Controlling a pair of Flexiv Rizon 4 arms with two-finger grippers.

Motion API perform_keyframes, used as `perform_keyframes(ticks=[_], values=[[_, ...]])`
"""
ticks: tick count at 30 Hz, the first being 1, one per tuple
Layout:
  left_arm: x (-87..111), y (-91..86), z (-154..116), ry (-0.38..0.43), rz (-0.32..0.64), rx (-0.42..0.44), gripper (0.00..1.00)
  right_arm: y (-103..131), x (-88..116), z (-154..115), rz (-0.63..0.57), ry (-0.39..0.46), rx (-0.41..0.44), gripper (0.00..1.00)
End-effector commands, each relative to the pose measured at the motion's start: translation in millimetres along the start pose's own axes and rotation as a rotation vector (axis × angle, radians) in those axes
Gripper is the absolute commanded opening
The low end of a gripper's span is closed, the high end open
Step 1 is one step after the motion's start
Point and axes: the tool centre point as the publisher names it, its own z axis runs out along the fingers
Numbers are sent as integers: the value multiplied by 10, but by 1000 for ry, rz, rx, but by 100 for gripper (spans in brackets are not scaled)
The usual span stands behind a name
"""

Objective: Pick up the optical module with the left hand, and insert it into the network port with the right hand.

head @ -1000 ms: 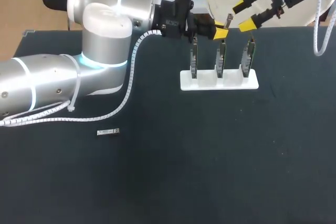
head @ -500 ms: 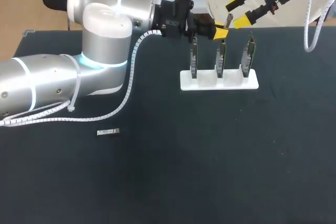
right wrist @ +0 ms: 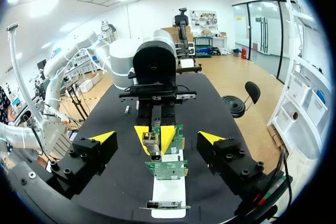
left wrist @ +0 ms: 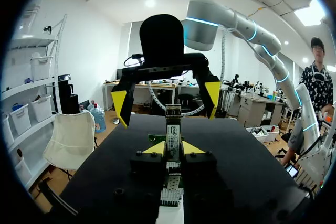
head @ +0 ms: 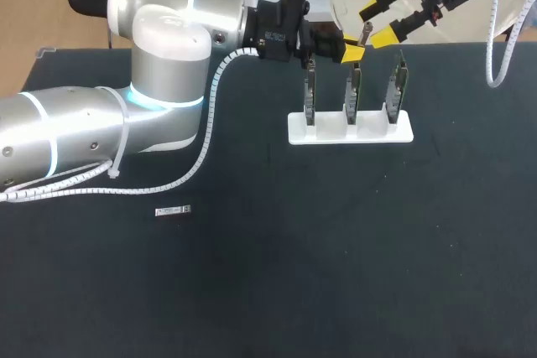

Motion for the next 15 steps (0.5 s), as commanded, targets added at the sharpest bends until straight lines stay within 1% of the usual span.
perform_keyframes(ticks=[1, 15], values=[[-5, 30, 9, 3, -1, 6, 0, 69, 1, 23, -1, -3, 18, 100], [-5, 30, 9, 3, -1, 6, 0, 76, -18, 55, -1, -5, 37, 100]])
